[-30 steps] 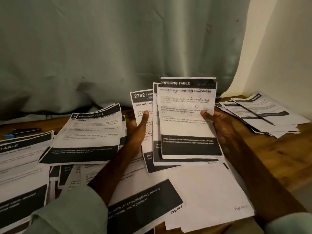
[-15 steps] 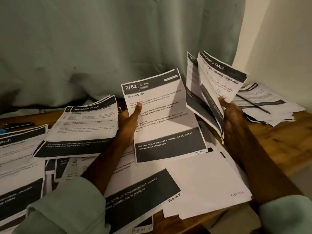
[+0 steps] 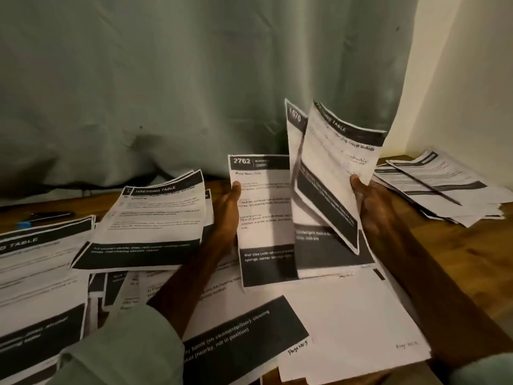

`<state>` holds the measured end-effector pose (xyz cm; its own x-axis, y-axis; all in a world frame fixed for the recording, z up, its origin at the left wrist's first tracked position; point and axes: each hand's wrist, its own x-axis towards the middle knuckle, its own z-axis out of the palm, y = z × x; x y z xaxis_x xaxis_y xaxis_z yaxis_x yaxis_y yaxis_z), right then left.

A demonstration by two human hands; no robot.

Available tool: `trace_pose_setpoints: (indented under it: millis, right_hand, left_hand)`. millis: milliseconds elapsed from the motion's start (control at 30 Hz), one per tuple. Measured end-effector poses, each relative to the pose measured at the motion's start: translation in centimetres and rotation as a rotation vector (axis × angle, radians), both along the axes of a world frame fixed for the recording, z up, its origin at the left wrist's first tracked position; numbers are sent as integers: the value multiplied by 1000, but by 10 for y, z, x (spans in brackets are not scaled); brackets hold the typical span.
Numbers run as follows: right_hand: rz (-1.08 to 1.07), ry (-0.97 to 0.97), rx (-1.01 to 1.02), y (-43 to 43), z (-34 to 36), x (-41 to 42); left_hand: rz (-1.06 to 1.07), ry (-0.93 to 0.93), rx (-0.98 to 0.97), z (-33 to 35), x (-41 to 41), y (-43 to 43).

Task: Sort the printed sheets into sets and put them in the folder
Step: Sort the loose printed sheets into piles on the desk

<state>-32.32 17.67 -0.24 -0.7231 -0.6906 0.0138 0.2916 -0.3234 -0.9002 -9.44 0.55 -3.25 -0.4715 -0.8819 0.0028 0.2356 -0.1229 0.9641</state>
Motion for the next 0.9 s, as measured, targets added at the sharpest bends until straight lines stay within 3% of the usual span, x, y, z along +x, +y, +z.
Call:
trace_pose_setpoints:
  millis: [133, 300, 500, 700, 800, 900]
  right_hand:
    - [-83, 270, 80, -9, -2, 13]
    - [-152, 357, 111, -15, -7, 20]
    - [-199, 290, 98, -17, -11, 14]
    - [-254, -14, -41, -8, -6, -2]
    - [-158, -111, -116, 5, -1, -10]
    - [-14, -67, -18, 11, 8, -3]
  left_hand:
    - [-50, 13, -23, 0, 2, 7]
    - [-146, 17, -111, 1, 0, 13]
    - [-200, -25, -72, 1, -1, 12]
    - [-79, -130, -123, -9, -1, 3]
    - [-30, -98, -105, -8, 4, -3]
    - [-9, -43, -160, -4, 10, -6]
